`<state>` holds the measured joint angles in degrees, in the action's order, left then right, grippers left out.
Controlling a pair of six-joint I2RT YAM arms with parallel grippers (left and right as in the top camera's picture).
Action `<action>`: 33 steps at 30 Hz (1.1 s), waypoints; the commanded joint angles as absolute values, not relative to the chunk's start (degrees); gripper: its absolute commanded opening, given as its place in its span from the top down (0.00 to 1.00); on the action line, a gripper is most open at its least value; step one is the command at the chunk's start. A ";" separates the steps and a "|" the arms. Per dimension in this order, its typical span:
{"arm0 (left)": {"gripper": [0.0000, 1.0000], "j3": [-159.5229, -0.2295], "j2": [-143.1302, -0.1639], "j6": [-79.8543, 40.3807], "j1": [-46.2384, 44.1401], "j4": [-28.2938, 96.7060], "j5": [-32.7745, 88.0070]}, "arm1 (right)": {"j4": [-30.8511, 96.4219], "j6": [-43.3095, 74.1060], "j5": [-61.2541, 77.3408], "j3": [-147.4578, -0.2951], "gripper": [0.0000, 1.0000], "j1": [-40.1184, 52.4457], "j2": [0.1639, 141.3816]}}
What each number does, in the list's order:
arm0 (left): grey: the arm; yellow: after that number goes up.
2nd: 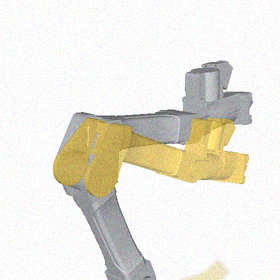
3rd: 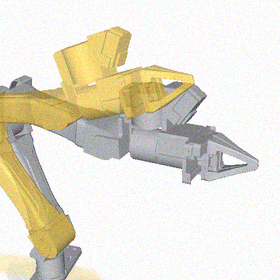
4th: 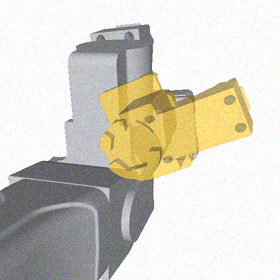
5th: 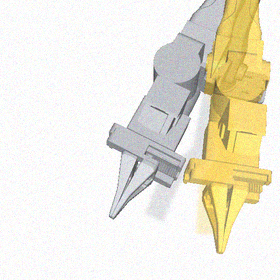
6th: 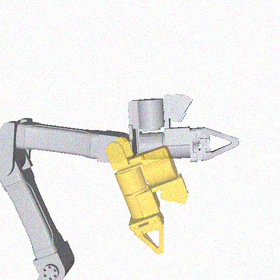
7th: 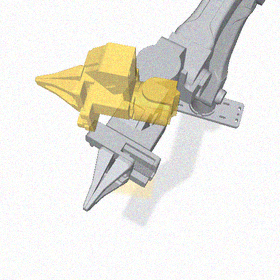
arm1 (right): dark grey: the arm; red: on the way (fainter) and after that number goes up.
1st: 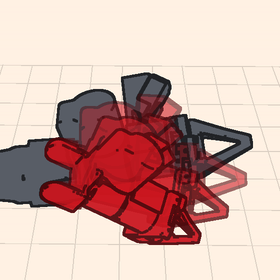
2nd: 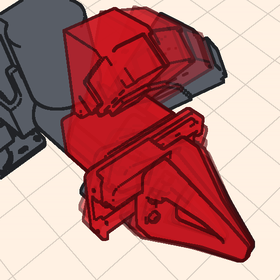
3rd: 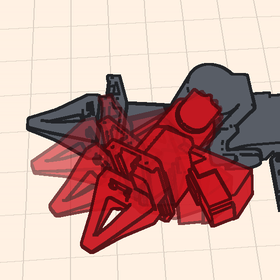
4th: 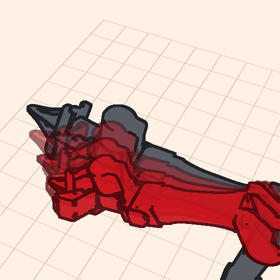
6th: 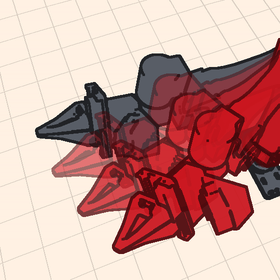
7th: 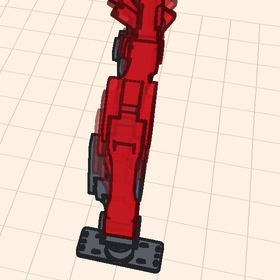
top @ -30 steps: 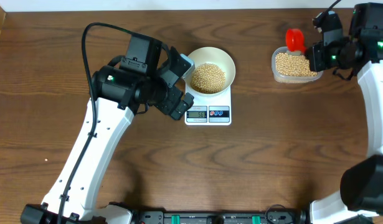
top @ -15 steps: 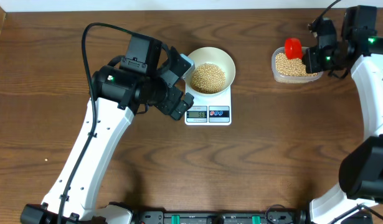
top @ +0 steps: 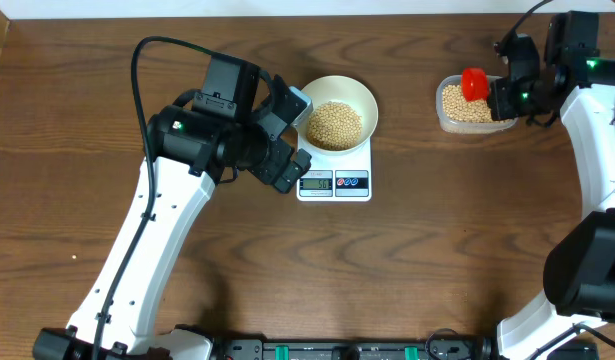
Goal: Scoop item into bowl and weigh 50g on scale
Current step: 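Lower the red scoop into the tub and scoop soybeans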
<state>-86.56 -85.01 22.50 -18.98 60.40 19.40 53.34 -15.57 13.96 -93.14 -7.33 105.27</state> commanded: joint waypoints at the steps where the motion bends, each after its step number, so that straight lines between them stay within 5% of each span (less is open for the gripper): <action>1: 0.02 -87.55 -85.41 22.41 -19.05 60.60 19.92 | 53.89 -14.79 11.62 -92.88 0.99 -7.75 105.16; 19: 0.02 -87.55 -85.41 22.41 -19.05 60.58 19.92 | 54.46 -14.76 11.60 -92.88 0.99 -8.12 106.10; 33: 0.02 -87.55 -85.41 22.41 -19.05 60.60 19.92 | 51.22 -9.91 32.18 -93.01 0.99 -11.29 99.42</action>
<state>-86.56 -85.01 22.50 -18.98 60.40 19.40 53.56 -14.13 24.51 -93.06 -9.69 104.01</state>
